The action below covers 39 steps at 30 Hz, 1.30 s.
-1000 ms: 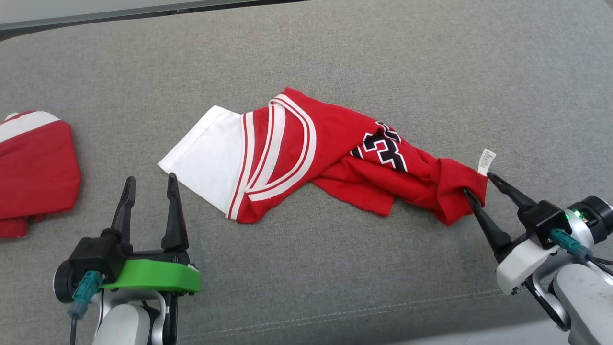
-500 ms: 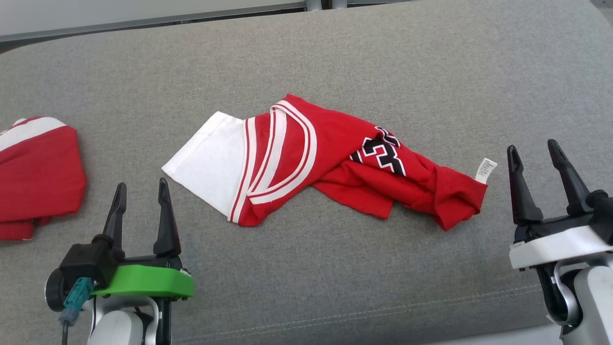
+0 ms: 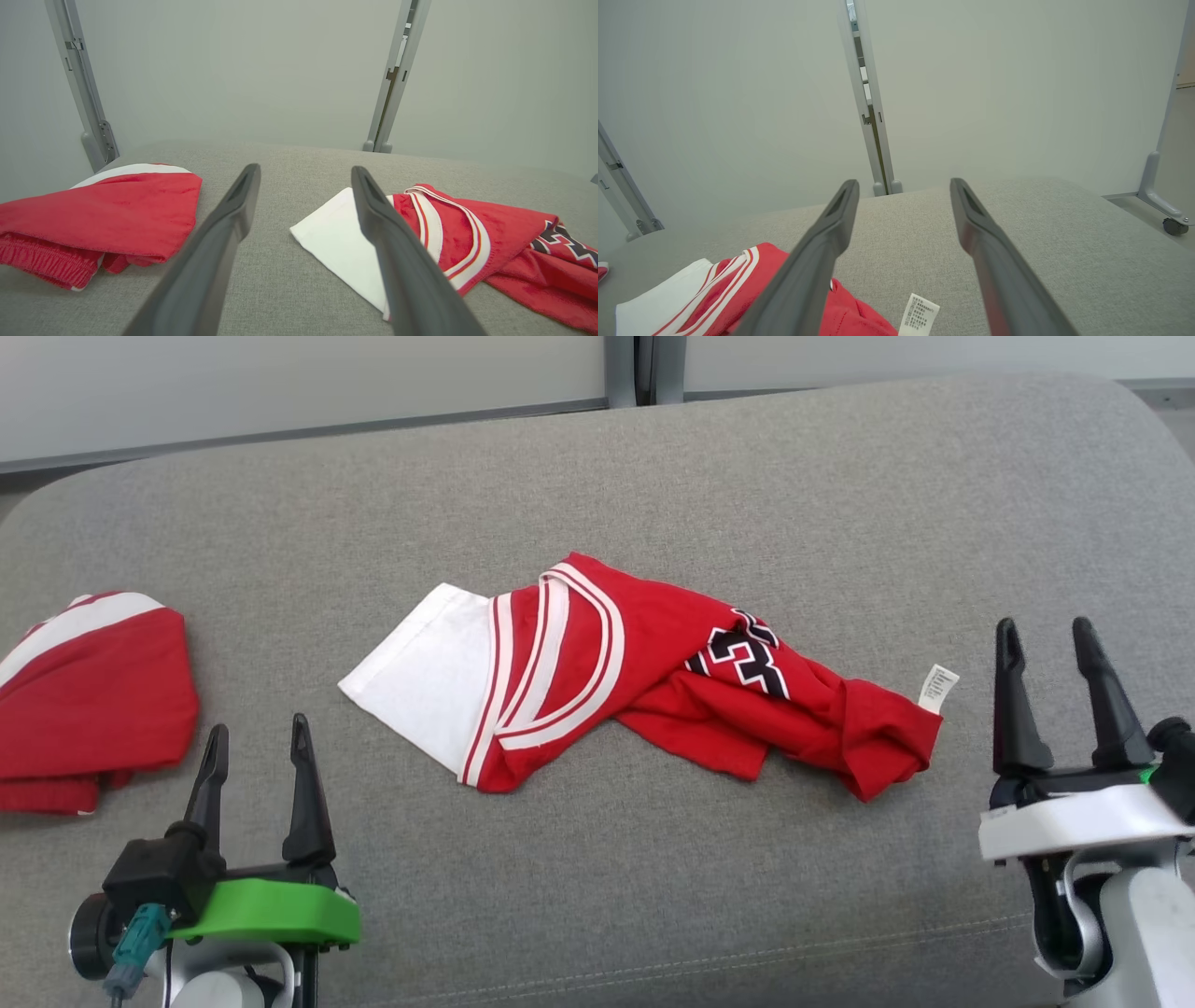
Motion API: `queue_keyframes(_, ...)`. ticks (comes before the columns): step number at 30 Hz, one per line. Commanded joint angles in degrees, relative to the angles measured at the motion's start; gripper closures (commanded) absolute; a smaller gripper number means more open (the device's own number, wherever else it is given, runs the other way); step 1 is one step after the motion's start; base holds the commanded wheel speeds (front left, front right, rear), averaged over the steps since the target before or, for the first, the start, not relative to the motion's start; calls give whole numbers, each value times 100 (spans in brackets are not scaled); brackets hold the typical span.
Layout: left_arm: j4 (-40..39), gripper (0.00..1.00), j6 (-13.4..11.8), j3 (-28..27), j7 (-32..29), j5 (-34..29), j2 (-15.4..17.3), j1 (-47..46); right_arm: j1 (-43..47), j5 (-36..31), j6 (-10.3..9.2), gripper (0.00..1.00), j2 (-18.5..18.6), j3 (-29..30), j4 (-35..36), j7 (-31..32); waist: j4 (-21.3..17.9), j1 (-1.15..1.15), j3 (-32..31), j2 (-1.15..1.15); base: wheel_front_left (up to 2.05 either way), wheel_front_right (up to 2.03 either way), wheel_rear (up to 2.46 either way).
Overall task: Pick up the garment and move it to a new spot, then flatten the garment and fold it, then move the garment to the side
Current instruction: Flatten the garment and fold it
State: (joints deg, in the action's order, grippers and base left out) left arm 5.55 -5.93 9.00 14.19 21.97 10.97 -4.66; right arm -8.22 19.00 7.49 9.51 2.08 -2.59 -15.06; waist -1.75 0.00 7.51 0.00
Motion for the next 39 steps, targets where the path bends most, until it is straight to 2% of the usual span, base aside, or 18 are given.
queue_keyframes(1, -26, 0, -24, -18, 1, 17, 37, 110, 132, -79, 0, 0, -11, -45, -38, -10, 27, 0, -100, 0, 0, 0, 0)
queue_keyframes(19, -161, 0, -135, 190, -123, -44, 97, 743, 903, -385, -1, 0, -46, -766, -638, -11, 102, 0, -624, 0, 0, 0, 0)
queue_keyframes(39, -75, 0, -101, 255, -56, 76, 73, 590, 799, -427, -1, 0, -87, -810, -712, -10, 214, 0, -542, 0, 0, 0, 0)
